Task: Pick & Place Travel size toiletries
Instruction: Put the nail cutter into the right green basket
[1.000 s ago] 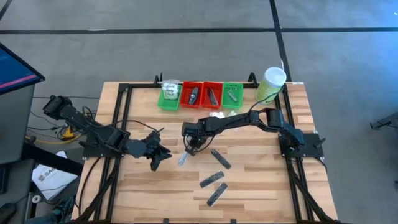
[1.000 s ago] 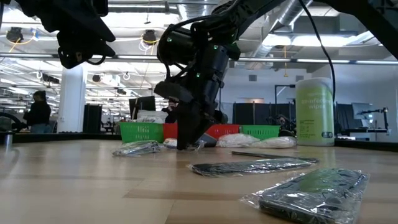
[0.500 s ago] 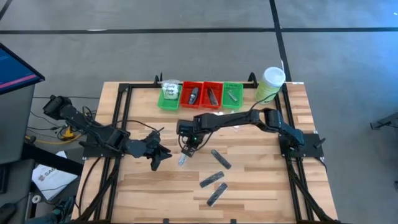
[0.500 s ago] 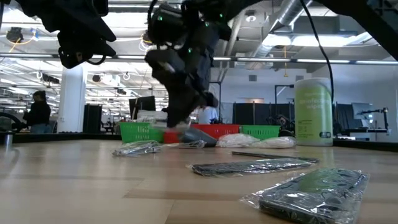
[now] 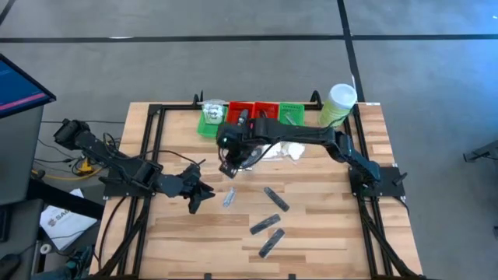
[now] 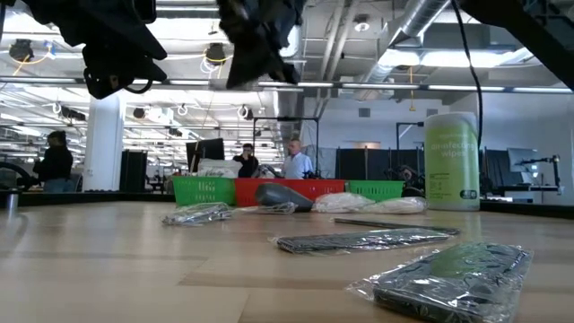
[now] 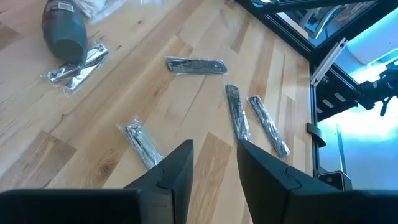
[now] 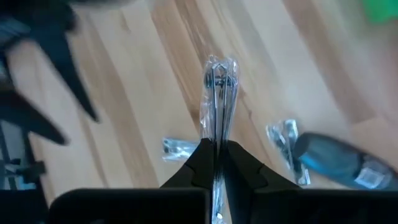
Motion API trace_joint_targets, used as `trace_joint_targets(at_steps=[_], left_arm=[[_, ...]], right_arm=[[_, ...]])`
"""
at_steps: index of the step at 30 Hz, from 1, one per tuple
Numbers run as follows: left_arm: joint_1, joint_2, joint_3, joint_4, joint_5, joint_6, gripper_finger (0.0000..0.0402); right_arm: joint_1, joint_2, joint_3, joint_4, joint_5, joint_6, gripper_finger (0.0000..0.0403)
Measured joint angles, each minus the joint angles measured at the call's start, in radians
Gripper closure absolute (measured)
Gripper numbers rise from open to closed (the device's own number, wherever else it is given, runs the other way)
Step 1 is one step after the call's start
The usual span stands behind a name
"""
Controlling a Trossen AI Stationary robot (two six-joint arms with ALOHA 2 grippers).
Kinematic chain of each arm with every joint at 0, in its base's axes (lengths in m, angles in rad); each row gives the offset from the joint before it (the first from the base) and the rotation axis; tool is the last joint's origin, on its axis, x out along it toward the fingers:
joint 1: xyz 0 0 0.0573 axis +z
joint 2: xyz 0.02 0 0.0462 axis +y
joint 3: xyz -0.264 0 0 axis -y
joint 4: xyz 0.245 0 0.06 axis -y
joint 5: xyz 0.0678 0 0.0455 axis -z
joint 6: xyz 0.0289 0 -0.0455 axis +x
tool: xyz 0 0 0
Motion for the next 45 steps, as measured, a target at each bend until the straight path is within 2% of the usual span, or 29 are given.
trace_joint_targets(at_steps=[3,14,23,28,31,37,41,45], left_arm=[[0.000,0.000,0.000,0.001,0.001,0.000,0.0284],[0.014,-0.003,0.000,0.010,0.000,-0.026,0.0284],[0.085,-0.003,0.000,0.059,0.000,-0.024,0.0284],[0.126,-0.012,0.001,0.146,0.080,-0.030,0.0284],[0.152,-0.025,0.002,0.210,0.141,-0.051,0.0284],[0.220,-0.083,0.001,0.244,0.199,-0.223,0.0284],[0.267,-0.130,0.000,0.370,0.287,-0.258,0.0284],[0.300,-0.172,0.001,0.471,0.311,-0.316,0.0284]], right_arm=[[-0.022,-0.069,-0.038,0.033,-0.023,0.008,0.0394],[-0.063,-0.290,-0.035,0.131,-0.022,-0.001,0.0395],[-0.040,-0.395,-0.035,0.248,-0.001,-0.053,0.0395],[-0.026,-0.434,-0.035,0.306,-0.001,-0.141,0.0395],[-0.019,-0.453,-0.035,0.322,-0.002,-0.243,0.0392],[0.007,-0.460,-0.035,0.312,-0.002,-0.492,0.0391],[0.037,-0.453,-0.035,0.318,0.008,-0.629,0.0391],[0.098,-0.440,-0.035,0.318,0.122,-0.843,0.0391]])
